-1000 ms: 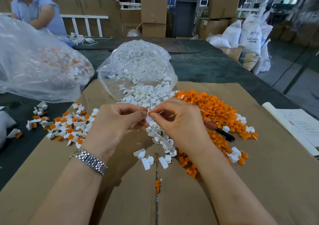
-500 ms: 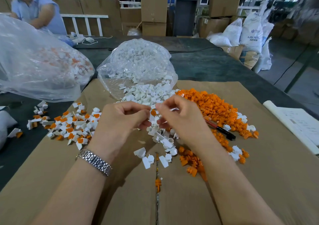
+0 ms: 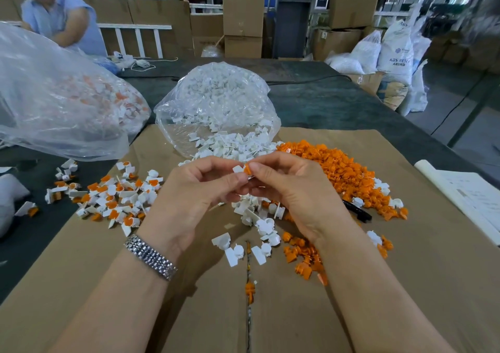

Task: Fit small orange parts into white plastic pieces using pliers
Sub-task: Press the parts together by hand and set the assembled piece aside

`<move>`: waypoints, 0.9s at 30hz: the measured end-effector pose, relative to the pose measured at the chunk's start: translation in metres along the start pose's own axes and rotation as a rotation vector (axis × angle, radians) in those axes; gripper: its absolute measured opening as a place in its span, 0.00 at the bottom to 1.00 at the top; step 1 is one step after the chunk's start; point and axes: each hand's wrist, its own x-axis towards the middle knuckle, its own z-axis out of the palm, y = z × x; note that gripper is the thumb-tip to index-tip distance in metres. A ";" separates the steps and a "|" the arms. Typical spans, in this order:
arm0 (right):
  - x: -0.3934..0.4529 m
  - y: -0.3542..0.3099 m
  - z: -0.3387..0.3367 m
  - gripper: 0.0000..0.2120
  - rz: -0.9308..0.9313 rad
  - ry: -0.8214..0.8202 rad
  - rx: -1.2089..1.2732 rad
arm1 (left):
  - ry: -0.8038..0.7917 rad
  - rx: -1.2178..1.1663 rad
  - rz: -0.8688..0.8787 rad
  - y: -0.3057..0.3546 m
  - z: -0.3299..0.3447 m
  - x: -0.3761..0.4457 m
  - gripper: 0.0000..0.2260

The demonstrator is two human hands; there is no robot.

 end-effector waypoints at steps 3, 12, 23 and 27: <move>0.000 0.003 0.003 0.05 -0.064 0.015 -0.118 | 0.023 0.007 0.012 -0.003 0.002 0.000 0.12; -0.004 -0.005 -0.003 0.13 -0.197 -0.060 -0.374 | 0.042 -0.154 -0.071 -0.001 -0.001 0.003 0.09; -0.003 0.003 0.007 0.09 -0.402 0.053 -0.551 | 0.084 -0.061 -0.010 -0.003 -0.001 0.004 0.14; -0.002 -0.002 0.002 0.12 -0.272 0.044 -0.516 | 0.100 -0.081 -0.030 -0.002 -0.001 0.005 0.13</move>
